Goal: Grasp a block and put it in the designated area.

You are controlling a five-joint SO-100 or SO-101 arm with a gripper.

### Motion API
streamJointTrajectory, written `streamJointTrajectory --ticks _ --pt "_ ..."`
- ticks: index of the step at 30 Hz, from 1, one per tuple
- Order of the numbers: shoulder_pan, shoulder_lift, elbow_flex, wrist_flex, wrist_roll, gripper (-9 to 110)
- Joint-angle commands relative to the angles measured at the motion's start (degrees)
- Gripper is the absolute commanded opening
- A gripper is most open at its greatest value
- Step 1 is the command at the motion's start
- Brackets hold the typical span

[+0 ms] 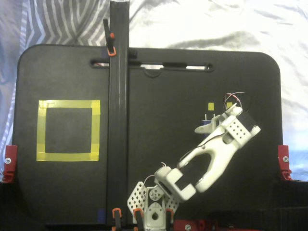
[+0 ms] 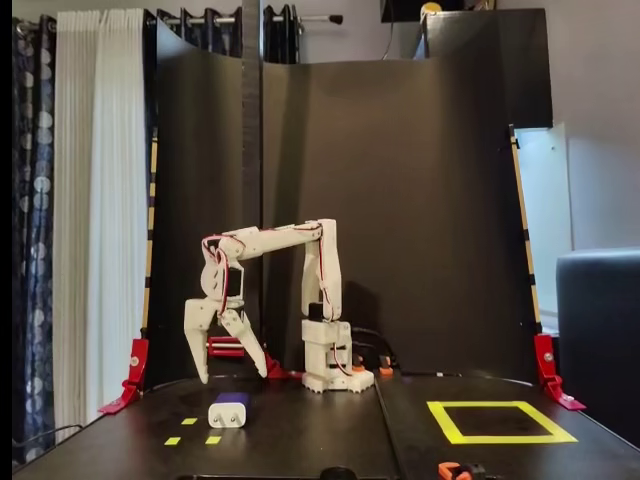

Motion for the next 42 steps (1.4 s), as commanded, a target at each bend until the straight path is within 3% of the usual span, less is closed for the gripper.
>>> streamJointTrajectory --ticks 1,20,29,42 --pt "-0.53 -1.49 -2.20 -0.88 -0.18 38" --pt "-2.11 -10.72 -2.02 -7.65 -0.35 38" --pt "-2.46 -10.72 -0.88 -7.29 -0.35 25" --pt "-2.72 -10.02 0.26 -7.21 0.00 21"
